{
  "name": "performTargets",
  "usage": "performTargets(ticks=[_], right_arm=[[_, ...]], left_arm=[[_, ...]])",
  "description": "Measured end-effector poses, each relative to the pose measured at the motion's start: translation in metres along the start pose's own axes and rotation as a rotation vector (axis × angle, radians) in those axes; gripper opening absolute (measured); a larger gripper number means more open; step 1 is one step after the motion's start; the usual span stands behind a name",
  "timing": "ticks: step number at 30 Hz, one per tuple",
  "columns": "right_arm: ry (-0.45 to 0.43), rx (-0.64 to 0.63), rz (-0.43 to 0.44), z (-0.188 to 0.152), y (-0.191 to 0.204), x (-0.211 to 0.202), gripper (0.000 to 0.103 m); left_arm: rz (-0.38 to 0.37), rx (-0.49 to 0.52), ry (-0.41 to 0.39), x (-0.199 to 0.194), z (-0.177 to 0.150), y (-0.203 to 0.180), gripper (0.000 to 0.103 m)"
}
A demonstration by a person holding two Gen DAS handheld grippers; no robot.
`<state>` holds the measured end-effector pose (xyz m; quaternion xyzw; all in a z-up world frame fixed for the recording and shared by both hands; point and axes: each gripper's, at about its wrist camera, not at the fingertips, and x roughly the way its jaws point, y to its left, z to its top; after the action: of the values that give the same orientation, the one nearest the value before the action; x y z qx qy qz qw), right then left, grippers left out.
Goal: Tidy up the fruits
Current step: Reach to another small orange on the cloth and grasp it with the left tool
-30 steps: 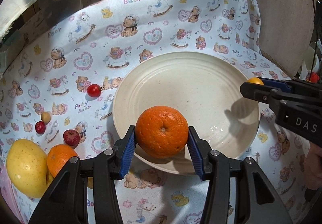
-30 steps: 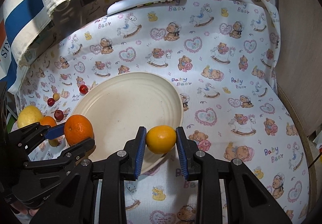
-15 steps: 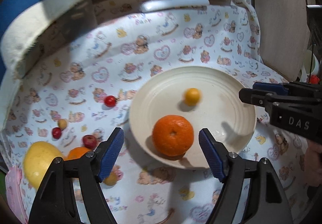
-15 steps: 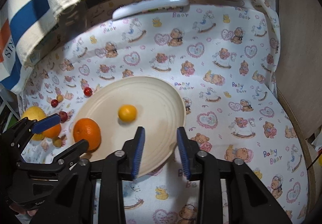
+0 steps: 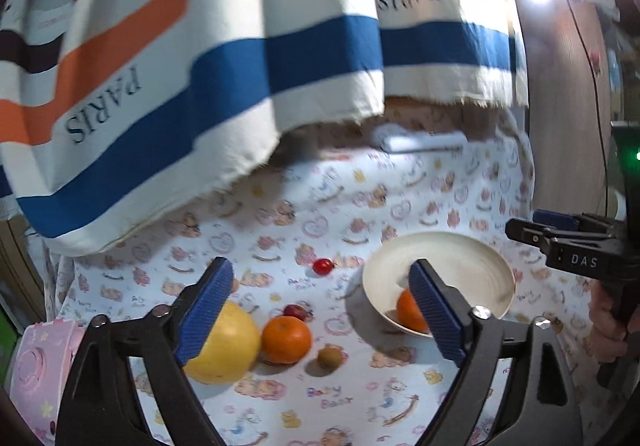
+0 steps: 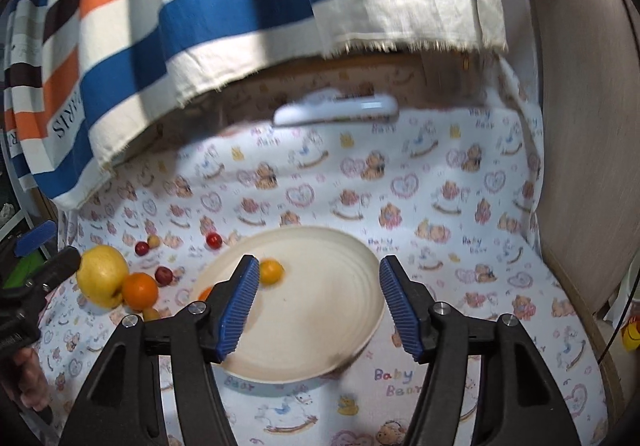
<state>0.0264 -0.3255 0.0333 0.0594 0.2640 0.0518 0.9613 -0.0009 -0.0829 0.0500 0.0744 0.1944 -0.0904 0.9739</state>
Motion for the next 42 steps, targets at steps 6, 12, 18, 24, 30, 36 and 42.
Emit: performTargets(ticks=[6, 12, 18, 24, 30, 36, 42], right_arm=[[-0.065, 0.003, -0.059, 0.000, 0.000, -0.007, 0.079], [-0.067, -0.019, -0.067, -0.002, 0.005, -0.008, 0.079], [-0.041, -0.046, -0.059, -0.004, 0.013, -0.004, 0.079], [0.018, -0.086, 0.048, -0.008, 0.033, -0.012, 0.079], [-0.001, -0.205, 0.112, -0.021, 0.068, -0.025, 0.079], [0.038, -0.211, 0.113, -0.030, 0.073, -0.017, 0.079], [0.036, -0.194, 0.105, -0.028, 0.068, -0.015, 0.079]], left_arm=[[0.018, -0.076, 0.020, 0.001, -0.013, 0.017, 0.099], [0.022, -0.059, 0.087, 0.007, -0.021, 0.015, 0.099], [0.008, -0.048, 0.305, 0.017, -0.025, 0.013, 0.099], [-0.023, -0.107, 0.372, 0.001, -0.041, 0.027, 0.084], [-0.086, -0.085, 0.469, -0.012, -0.075, 0.015, 0.050], [-0.106, -0.082, 0.500, -0.011, -0.093, 0.004, 0.038], [-0.114, -0.084, 0.532, -0.001, -0.103, -0.001, 0.029]])
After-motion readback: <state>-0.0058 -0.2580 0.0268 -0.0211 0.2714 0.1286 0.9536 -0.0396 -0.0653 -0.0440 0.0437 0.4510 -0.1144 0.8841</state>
